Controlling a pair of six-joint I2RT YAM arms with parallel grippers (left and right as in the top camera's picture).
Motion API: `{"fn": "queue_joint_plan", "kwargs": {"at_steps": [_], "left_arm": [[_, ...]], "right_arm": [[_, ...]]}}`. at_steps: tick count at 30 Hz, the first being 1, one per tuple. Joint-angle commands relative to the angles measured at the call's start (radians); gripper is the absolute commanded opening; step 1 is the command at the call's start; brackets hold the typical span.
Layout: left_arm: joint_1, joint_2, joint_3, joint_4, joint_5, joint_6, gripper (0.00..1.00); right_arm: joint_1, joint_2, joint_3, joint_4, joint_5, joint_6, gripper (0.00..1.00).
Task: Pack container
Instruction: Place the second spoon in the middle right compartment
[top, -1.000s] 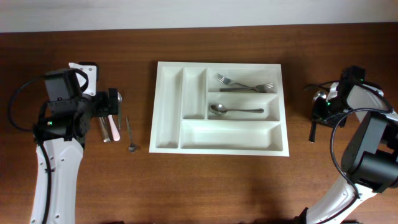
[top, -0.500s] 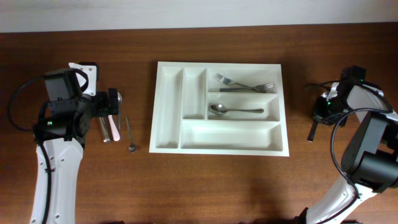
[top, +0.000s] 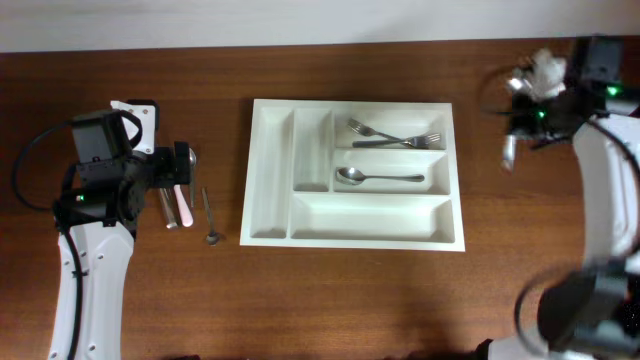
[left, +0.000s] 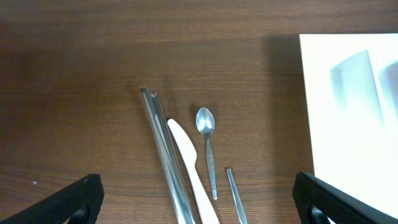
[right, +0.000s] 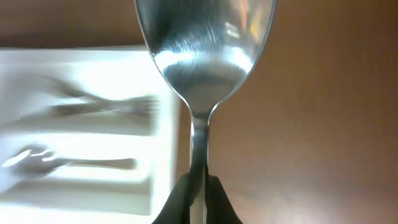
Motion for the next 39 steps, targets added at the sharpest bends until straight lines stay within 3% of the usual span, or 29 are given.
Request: {"fn": "queue_joint_plan", "kwargs": {"at_steps": [1,5,11,14,31,33,36,39], "left_arm": [[0.004,0.003,0.023,0.0,-0.003,0.013,0.99],[0.004,0.003,0.023,0.0,-0.003,0.013,0.99],[0.004,0.003,0.023,0.0,-0.003,0.013,0.99],[0.004,0.003,0.023,0.0,-0.003,0.013,0.99],[0.004,0.003,0.023,0.0,-0.003,0.013,0.99],[0.004,0.003,0.023,0.0,-0.003,0.013,0.99],[0.004,0.003,0.023,0.0,-0.003,0.013,0.99],[0.004,0.003,0.023,0.0,-0.003,0.013,0.99]], "right_arm": [[0.175,-0.04,0.012,-0.027,-0.083,-0.275,0.04],[0.331,0.0,-0.013,-0.045,-0.083,-0.52,0.04],[0.47,0.118,-0.064,-0.125,-0.063,-1.098,0.04],[0.494,0.173,-0.064,-0.113,-0.001,-1.196,0.04],[0.495,0.385,-0.064,0.041,-0.007,-1.174,0.04],[0.495,0.381,-0.06,0.055,0.007,-1.117,0.11],[0.495,0.356,-0.012,0.037,0.067,-0.93,0.34],[0.493,0.317,0.082,-0.062,0.153,-0.795,0.47]]}}
